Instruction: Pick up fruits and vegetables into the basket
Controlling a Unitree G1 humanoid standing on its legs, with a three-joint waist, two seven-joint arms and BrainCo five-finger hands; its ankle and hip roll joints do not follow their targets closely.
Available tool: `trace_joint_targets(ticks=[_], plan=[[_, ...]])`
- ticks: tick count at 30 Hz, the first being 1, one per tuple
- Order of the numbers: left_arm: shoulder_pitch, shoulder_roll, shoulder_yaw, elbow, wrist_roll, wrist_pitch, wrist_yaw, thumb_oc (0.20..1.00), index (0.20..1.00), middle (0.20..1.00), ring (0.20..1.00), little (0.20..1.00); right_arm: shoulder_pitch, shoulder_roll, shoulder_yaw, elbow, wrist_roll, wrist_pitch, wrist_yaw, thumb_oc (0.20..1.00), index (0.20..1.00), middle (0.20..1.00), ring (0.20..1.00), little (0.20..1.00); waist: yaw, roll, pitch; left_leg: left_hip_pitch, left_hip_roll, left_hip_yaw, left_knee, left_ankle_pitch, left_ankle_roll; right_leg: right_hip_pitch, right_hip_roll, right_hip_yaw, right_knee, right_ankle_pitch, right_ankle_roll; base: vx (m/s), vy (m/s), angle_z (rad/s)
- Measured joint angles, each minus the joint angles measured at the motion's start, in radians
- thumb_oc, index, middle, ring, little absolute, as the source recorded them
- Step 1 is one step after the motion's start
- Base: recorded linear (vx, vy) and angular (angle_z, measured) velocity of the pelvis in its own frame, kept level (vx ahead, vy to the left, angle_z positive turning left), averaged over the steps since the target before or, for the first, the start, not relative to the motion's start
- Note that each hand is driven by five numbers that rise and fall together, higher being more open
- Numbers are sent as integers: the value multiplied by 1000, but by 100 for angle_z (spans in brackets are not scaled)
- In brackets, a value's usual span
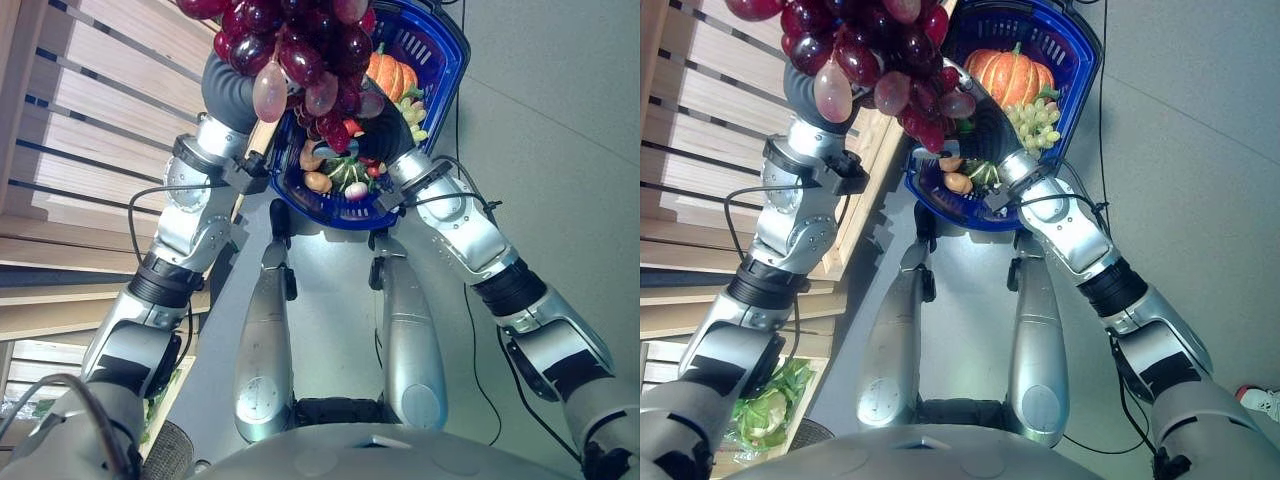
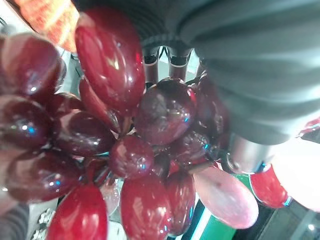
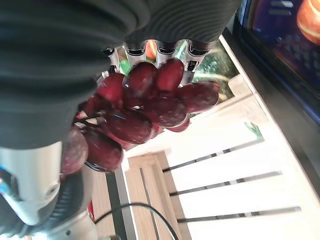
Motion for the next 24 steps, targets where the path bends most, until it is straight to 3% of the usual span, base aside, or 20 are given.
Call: trace_joint_targets(ticks=[16, 18, 19, 20, 24], plan=[[-1, -20, -5, -38, -51, 21, -82, 200, 200, 200, 200, 200, -9, 5, 18, 0, 8, 15, -1, 1000, 1000, 1000, 1000, 1000, 0, 0, 0, 1, -1, -1, 0, 1, 0, 1, 0, 0, 0, 0, 0, 0, 0, 0], [-6, -25, -5, -40, -60, 33, -84, 200, 200, 200, 200, 200, -14, 5, 18, 0, 8, 15, -1, 570, 570, 570, 570, 570, 0, 0, 0, 1, -1, -1, 0, 1, 0, 2, -1, 0, -1, 0, 0, 0, 0, 0], [-8, -25, -4, -40, -64, 33, -84, 200, 200, 200, 200, 200, -14, 5, 18, 0, 8, 15, -2, 445, 445, 445, 445, 445, 0, 0, 0, 1, -1, -1, 0, 1, 0, 2, -1, 0, -1, 0, 0, 0, 0, 0], [-14, -26, -5, -40, -73, 33, -89, 200, 200, 200, 200, 200, -14, 4, 20, 0, 8, 15, -3, 200, 200, 200, 200, 200, 0, 0, 0, 1, -1, -1, 0, 1, 0, 2, -1, 0, -1, 0, 0, 0, 0, 0], [-25, -36, -10, -40, -90, 34, -111, 200, 200, 200, 200, 200, -15, 7, 23, 0, 8, 17, -6, 200, 200, 200, 200, 200, 0, 0, 0, 1, -2, -1, -1, 1, 0, 2, -1, 0, -3, 0, 0, 0, 0, 0]])
